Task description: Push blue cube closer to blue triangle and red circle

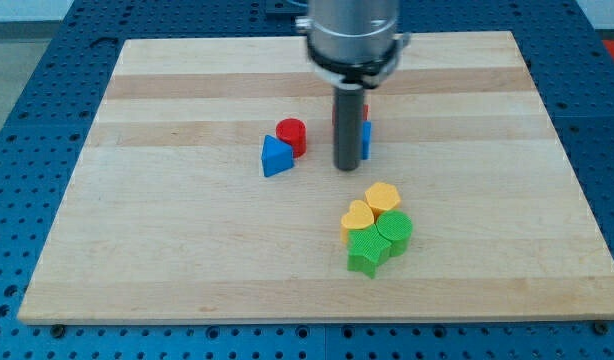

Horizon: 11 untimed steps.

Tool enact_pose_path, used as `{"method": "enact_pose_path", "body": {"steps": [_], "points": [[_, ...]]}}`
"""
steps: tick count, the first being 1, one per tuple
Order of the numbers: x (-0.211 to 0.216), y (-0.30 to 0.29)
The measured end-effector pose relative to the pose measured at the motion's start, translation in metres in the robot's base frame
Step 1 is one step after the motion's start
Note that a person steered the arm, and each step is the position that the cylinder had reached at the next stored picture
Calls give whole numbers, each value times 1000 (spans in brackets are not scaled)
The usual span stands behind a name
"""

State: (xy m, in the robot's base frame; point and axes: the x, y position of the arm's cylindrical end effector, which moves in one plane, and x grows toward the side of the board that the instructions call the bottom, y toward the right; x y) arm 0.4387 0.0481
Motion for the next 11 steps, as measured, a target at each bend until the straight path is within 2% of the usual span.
{"method": "enact_pose_path", "body": {"steps": [2, 3, 4, 5, 9, 11], "points": [[0, 44], [-14, 75], [-58, 94], [-66, 78], [-33, -16], [-26, -36]]}}
